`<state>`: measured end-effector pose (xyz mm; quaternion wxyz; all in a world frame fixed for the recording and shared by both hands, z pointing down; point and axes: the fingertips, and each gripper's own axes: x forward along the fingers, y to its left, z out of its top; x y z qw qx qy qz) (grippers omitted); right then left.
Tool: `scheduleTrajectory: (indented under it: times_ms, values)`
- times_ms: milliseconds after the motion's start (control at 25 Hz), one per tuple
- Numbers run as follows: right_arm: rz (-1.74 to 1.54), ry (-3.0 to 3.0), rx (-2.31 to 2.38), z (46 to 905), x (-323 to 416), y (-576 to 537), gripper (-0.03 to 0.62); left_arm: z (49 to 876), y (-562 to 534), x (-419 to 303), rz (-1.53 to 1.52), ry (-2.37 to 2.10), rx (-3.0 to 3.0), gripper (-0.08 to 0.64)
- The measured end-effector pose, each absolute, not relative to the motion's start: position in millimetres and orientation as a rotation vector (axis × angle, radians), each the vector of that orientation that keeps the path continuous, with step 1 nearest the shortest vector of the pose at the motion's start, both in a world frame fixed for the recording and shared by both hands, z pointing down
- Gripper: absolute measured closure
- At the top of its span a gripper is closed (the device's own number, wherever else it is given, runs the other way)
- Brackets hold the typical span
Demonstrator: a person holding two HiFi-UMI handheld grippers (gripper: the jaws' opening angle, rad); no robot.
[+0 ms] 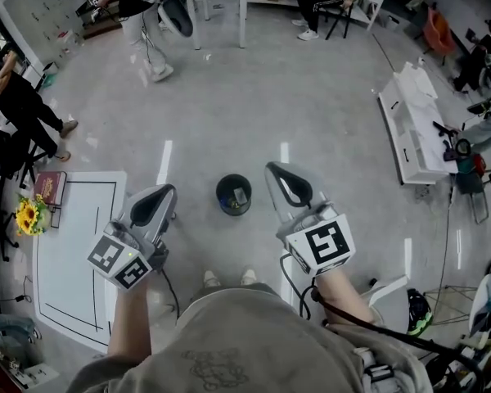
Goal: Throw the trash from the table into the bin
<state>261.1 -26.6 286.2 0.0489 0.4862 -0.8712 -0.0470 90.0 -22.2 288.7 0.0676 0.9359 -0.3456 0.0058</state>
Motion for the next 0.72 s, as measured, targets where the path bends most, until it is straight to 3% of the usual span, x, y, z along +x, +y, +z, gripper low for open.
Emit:
scheduleTrajectory:
  times_ms: [720]
  values:
    - [-0.158,-2.600,1.496,284.6,219.4,-25.9,0.591,284.2,-26.2,50.8,-0.001,-1.007,2.852,0.561]
